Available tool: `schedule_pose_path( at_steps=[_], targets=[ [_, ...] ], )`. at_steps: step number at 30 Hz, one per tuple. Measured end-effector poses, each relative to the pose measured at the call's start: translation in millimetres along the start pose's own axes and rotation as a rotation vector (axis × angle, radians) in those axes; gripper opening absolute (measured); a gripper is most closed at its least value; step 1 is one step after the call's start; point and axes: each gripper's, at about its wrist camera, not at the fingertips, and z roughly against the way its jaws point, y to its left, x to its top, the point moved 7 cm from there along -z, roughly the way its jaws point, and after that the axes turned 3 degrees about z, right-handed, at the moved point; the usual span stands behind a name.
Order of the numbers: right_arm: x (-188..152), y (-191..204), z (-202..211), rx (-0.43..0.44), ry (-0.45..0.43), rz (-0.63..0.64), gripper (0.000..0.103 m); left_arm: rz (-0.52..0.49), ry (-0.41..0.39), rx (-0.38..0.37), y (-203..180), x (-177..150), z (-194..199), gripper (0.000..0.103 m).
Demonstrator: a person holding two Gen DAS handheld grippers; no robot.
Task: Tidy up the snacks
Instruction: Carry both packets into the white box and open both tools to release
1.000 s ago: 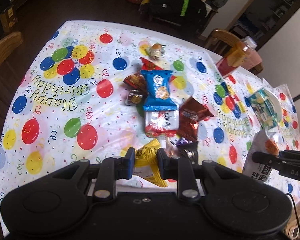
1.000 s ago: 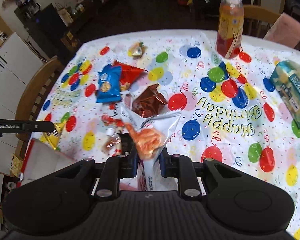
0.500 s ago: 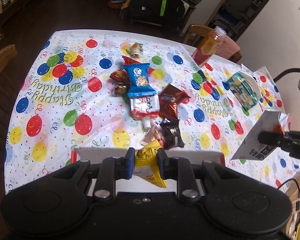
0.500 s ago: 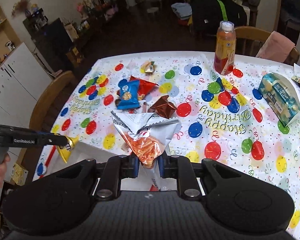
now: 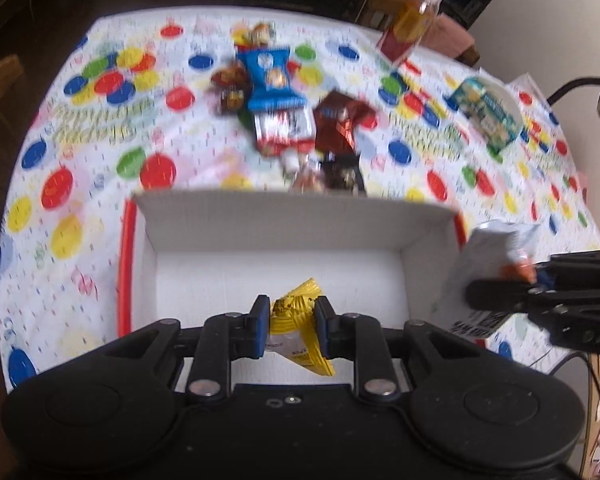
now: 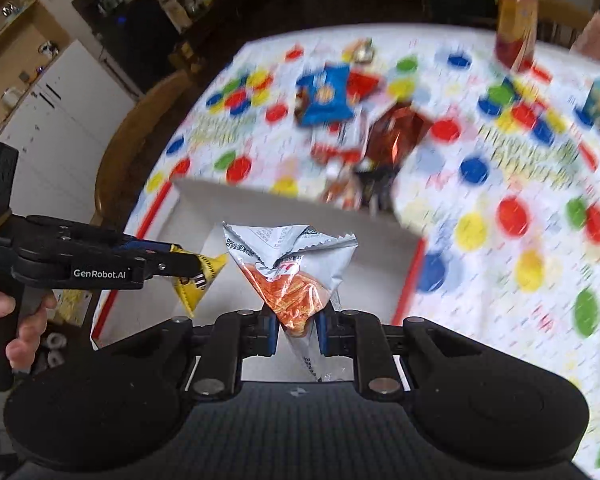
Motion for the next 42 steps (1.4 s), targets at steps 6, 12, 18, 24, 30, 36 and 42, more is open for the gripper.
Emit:
schedule_pose_path(
  at_steps=[6,12,18,24,30,36,42],
  targets=[
    [-14.5,12.4,-34.7,0.035,0.056,-0.015,0.015,-0.008,0.054,0.028,4.4,-21.7,-26.3,0.022],
    [-29.5,13.4,-63.8,0.037,0.125,-0.027,0.015,-0.008,0.090,0.050,9.8,-35.1,-43.6,0.022],
    [-34.0,11.5,-73.9,0.020,0.140,-0.030,0.015,-0.017,0.116,0.073,12.5,-43.9,-57.0,0.022],
    [-33.8,12.9,-75.3,0.023,0.142,-0.022,0.015,-0.028,0.132,0.075,13.0,-49.2,-63.4,0.022],
    [-36.3,12.6,-71.8,0.017,0.139,-0.033,0.016,-0.052,0.128,0.080,9.8,-51.1,-61.5,0.036],
    [-36.5,14.5,-55.3,0.005,0.098,-0.045,0.026,-0.072,0.087,0.084,7.5,-51.5,-47.1,0.061],
    [-33.4,24.5,-32.6,0.006,0.047,-0.035,0.047,-0.100,0.032,0.071,-1.1,-47.8,-23.8,0.068]
  ],
)
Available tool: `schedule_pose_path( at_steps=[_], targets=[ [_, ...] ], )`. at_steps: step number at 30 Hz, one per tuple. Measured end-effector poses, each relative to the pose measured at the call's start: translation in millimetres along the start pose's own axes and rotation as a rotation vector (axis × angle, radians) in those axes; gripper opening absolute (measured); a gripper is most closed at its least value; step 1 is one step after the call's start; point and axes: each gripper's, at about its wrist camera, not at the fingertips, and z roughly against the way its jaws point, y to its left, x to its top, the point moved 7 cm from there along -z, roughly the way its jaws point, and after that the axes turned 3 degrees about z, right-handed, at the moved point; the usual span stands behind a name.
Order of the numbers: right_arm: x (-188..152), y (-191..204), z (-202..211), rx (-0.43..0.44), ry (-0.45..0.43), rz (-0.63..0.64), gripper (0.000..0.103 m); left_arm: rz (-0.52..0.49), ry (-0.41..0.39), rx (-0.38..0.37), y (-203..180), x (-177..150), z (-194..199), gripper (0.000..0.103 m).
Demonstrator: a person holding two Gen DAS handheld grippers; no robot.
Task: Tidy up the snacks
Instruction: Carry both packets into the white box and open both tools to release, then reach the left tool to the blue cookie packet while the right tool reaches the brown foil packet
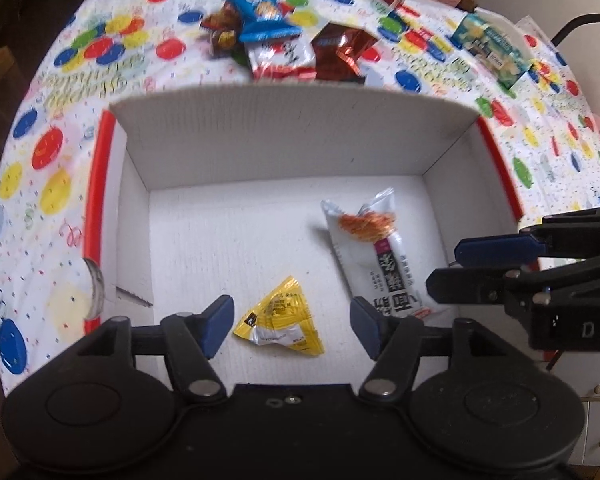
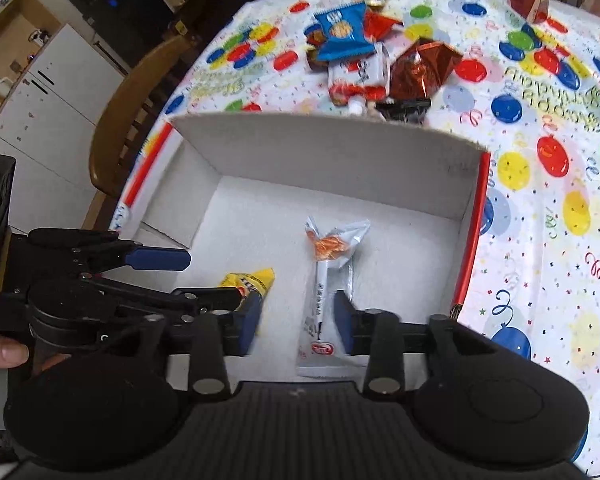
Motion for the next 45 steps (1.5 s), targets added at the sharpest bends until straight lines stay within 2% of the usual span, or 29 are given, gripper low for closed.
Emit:
schedule_pose_path(
  at_steps=[1,2,4,11,13,20,25,32,38,45],
  targets=[
    [0.7,2.2,4.8,0.002,-0.011,0.002,0.053,-0.008,-0.016,0.003,-1.1,1.2,5.1,0.073],
    [1.9,4.2,9.9,0.003,-0.022,0.003,0.054,-0.018,-0.036,0.007,-2.5,2.6,11.0,0.077],
    [5.1,7.3,19.4,0.002,-0.043,0.001,0.062,-0.036,-0.065,0.010,-5.5,6.1,21.1,0.078],
    [19.7,10.6,53.3,-0.025,-0.133,-0.018,0.071,-0.069,-0.159,0.014,-9.9,20.5,55.3,0.086],
    [24.2,10.1,60.8,-0.051,-0.142,-0.017,0.076,-0.077,-0.184,0.019,-10.6,26.4,64.3,0.090],
    [51.6,0.9,82.5,-0.104,-0.214,-0.013,0.077,-0.076,-0.269,0.046,-10.0,55.6,85.7,0.102],
    [78.4,-13.9,90.8,-0.120,-0.245,-0.021,0.077,-0.055,-0.317,0.069,-8.3,83.4,91.7,0.102],
    [129.8,-41.6,95.5,-0.137,-0.268,-0.039,0.077,0.016,-0.368,0.096,-0.1,138.6,93.1,0.102],
    [171.8,-68.4,81.9,-0.142,-0.243,-0.077,0.077,0.087,-0.366,0.115,9.1,186.2,75.7,0.102],
    [200.5,-99.2,36.6,-0.166,-0.162,-0.095,0.077,0.140,-0.323,0.136,14.7,226.2,31.8,0.102]
  ],
)
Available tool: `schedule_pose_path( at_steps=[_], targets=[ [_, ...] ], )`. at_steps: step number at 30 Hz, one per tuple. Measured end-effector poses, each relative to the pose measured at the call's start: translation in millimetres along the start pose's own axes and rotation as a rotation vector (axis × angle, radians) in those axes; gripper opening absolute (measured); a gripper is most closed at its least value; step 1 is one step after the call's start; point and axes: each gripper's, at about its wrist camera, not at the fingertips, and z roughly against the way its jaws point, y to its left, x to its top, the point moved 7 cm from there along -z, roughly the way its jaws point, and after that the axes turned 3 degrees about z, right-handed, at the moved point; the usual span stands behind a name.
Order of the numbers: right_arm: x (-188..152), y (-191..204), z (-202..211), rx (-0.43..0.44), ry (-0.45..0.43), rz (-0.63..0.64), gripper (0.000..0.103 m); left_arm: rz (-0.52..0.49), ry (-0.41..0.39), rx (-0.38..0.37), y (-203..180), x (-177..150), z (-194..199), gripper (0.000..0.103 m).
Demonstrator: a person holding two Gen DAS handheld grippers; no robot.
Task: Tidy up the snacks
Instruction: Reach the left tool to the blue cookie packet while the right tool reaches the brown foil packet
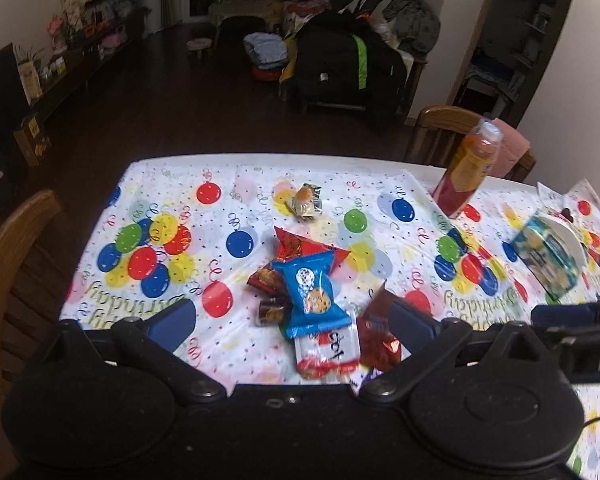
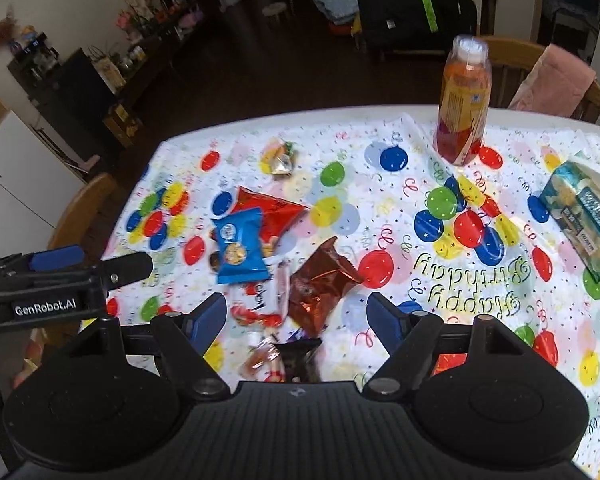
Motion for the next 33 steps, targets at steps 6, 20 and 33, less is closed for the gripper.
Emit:
schedule_pose_path(
  at_steps=[6,20,33],
  targets=[
    [6.8,-17.1,-53.6,-0.016,0.081,-0.024,0.077,0.013,0.046,0.026,-4.5,9.2,-45.6,0.102],
    [7.6,-35.6,-149.0,0.001,0.213,-0.099,0.077,0.060,0.190,0.045,-1.0,-2.7,-134.0,0.091],
    [-0.1,-39.0,-178.2,0.007,0.245,-0.120,0.072,0.071,0.239,0.025,-4.7,-8.5,-158.7,0.070]
  ],
)
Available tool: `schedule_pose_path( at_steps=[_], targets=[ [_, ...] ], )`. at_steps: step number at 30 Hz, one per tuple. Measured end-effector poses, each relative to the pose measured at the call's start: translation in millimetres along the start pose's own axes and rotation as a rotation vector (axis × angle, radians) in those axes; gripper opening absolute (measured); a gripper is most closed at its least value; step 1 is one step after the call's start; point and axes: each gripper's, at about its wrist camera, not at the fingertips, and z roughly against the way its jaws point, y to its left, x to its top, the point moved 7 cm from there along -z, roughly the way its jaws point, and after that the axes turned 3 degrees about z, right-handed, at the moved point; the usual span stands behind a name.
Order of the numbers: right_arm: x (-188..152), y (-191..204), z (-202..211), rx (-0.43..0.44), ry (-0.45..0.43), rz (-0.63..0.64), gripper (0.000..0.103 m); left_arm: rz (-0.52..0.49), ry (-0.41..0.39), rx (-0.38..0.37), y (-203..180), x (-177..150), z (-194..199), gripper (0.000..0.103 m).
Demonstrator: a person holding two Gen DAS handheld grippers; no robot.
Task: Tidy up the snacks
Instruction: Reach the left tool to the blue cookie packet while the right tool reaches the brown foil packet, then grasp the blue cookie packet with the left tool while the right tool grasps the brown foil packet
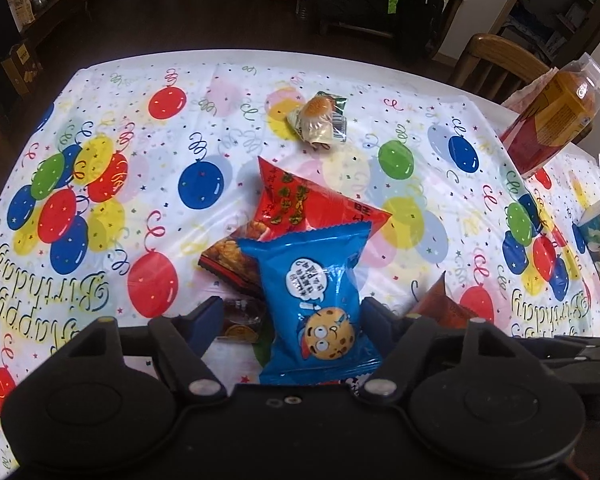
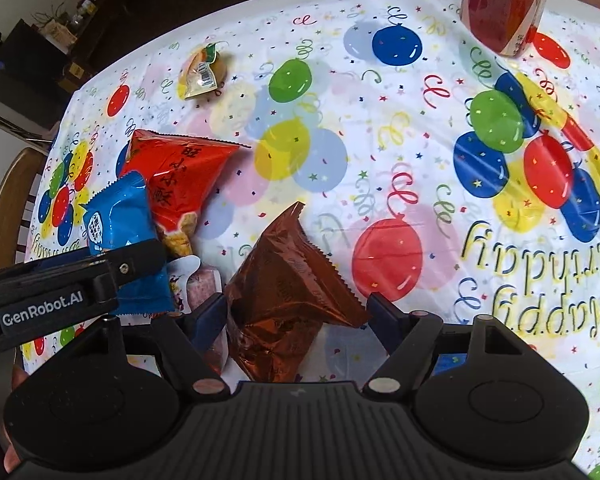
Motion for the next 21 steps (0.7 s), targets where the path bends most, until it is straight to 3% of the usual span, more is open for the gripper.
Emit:
schedule_pose_path(
  at_steps=[3,6,13,21],
  targets=[
    [-0.8,0.5,0.2,0.004,-0.006,-0.013,0.067,-0.008,0.002,-0.012,-2.8,0.5,-0.3,0.057],
    [-1.1,1.7,3.6,0.022,-0.019,-0.029,0.053,-0.010,-0.001,-0.016,-3.4,-0.2,0.9,0.045],
    [-2.8,8.3,18.5,0.006,-0.068,-0.016,0.037,-0.005,-0.010,-0.015,1.0,-3.4,9.5,0.038],
    [-8.8,11.3,47.1,0.016,-0.107,-0.012,0.035,-0.007,-0.042,-0.031,6.0,-8.1,37.1,0.038]
  ],
)
